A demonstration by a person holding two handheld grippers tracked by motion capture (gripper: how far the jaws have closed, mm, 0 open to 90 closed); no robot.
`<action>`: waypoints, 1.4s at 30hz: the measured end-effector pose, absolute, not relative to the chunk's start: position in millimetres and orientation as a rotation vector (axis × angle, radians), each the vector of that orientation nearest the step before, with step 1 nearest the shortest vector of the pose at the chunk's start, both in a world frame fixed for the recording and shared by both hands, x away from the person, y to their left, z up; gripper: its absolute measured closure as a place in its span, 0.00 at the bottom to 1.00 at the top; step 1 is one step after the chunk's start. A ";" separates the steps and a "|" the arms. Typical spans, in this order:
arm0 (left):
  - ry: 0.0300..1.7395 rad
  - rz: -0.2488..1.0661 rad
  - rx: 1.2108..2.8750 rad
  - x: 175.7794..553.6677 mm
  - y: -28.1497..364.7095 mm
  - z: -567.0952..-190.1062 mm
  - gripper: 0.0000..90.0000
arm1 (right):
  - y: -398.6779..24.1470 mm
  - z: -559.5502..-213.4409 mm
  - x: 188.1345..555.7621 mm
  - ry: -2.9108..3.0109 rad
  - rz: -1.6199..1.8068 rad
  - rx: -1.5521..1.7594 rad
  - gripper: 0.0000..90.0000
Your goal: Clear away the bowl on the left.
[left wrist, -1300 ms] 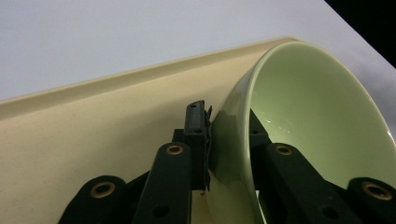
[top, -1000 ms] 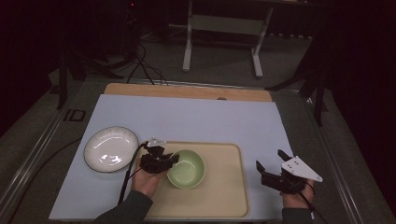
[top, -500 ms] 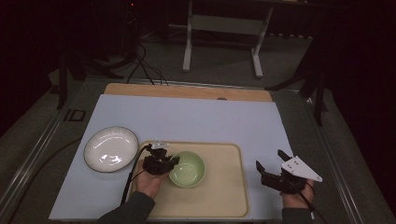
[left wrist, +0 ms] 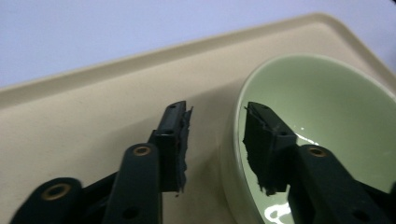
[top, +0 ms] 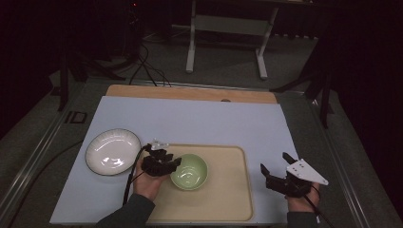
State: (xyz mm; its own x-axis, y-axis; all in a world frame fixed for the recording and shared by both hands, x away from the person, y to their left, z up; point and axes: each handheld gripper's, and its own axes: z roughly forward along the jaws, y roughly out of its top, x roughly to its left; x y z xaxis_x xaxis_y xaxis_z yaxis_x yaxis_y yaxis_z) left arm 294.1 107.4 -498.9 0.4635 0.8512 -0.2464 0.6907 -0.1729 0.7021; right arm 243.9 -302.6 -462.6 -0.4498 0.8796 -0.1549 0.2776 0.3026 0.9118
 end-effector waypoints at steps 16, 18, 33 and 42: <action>1.289 0.384 1.831 285.7 135.5 -467.9 0.51 | -302.9 -462.4 243.7 1.897 1.139 1.029 0.15; 1.280 0.385 1.825 285.1 140.1 -463.6 0.51 | -303.0 -462.3 243.7 1.898 1.139 1.029 0.15; 1.268 0.505 1.735 278.0 185.5 -438.4 0.46 | -303.2 -462.3 243.7 1.898 1.139 1.029 0.15; 1.285 0.575 1.715 272.9 209.2 -430.6 0.43 | -303.7 -462.0 243.6 1.895 1.144 1.025 0.15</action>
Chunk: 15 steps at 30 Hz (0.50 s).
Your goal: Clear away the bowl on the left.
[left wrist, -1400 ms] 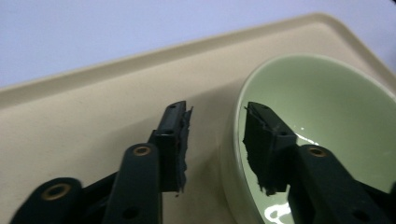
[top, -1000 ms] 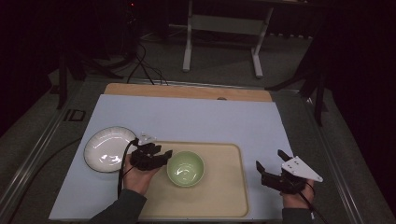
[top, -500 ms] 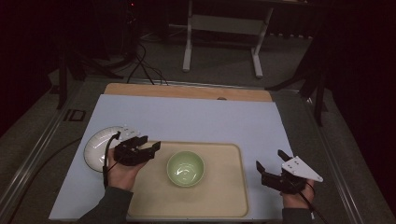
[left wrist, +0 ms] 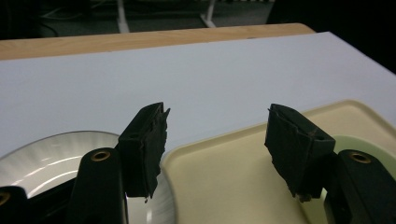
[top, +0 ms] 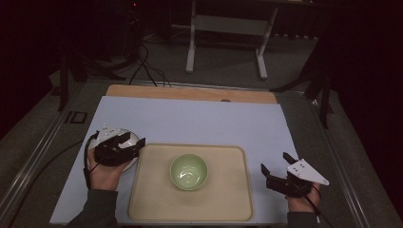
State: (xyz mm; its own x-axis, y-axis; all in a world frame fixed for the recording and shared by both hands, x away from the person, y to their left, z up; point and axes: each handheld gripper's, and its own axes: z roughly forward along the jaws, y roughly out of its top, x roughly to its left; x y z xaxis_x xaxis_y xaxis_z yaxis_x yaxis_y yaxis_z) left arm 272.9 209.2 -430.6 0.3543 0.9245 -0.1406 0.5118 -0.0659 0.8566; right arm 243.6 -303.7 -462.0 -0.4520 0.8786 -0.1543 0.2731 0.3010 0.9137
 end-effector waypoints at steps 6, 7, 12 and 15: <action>1.301 0.638 1.722 269.8 221.2 -430.8 0.39 | -304.3 -461.7 243.4 1.892 1.143 1.027 0.15; 1.304 0.650 1.722 269.0 223.0 -431.1 0.38 | -304.4 -461.7 243.3 1.892 1.144 1.028 0.15; 1.318 0.723 1.713 263.6 234.2 -433.8 0.35 | -305.6 -461.4 243.0 1.885 1.144 1.034 0.15; 1.332 0.738 1.686 261.1 242.1 -435.3 0.35 | -306.4 -461.3 242.9 1.881 1.144 1.039 0.15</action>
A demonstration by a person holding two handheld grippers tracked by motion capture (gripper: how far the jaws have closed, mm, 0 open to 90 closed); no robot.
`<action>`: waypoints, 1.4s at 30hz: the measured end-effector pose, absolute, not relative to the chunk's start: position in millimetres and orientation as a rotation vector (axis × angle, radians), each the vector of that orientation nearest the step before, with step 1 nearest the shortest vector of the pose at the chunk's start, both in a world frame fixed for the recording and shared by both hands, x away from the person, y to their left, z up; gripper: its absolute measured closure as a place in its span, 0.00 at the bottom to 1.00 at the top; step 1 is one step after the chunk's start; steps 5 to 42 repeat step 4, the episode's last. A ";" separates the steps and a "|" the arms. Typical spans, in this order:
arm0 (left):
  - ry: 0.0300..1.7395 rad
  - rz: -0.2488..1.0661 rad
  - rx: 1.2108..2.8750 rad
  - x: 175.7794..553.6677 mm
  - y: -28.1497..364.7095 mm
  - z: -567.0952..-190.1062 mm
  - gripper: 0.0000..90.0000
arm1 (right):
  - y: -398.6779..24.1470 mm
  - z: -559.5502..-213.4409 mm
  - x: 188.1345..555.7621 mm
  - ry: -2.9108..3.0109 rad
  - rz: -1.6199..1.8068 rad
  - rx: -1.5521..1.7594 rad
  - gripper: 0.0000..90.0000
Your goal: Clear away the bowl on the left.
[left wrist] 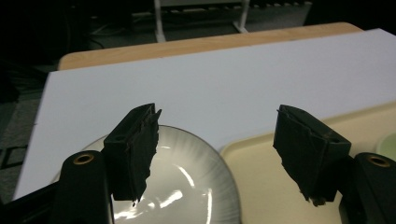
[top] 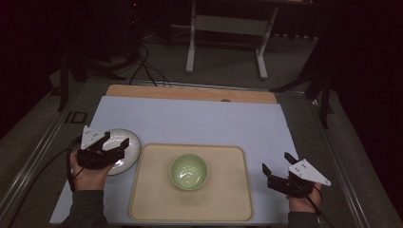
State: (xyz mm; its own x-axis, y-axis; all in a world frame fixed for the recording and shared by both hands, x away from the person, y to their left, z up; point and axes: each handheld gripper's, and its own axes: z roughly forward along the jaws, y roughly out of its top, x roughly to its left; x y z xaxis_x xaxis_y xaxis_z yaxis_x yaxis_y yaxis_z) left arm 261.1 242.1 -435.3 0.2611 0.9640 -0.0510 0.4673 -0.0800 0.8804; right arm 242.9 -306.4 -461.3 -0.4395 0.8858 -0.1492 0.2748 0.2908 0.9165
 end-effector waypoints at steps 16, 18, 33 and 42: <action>1.339 0.752 1.659 259.6 247.5 -434.9 0.35 | -306.7 -461.4 243.1 1.880 1.145 1.041 0.15; 1.339 0.752 1.659 259.6 247.5 -434.9 0.35 | -306.7 -461.4 243.1 1.880 1.145 1.041 0.15; 1.339 0.752 1.659 259.6 247.5 -434.9 0.35 | -306.7 -461.4 243.1 1.880 1.145 1.041 0.15; 1.339 0.752 1.659 259.6 247.5 -434.9 0.35 | -306.7 -461.4 243.1 1.880 1.145 1.041 0.15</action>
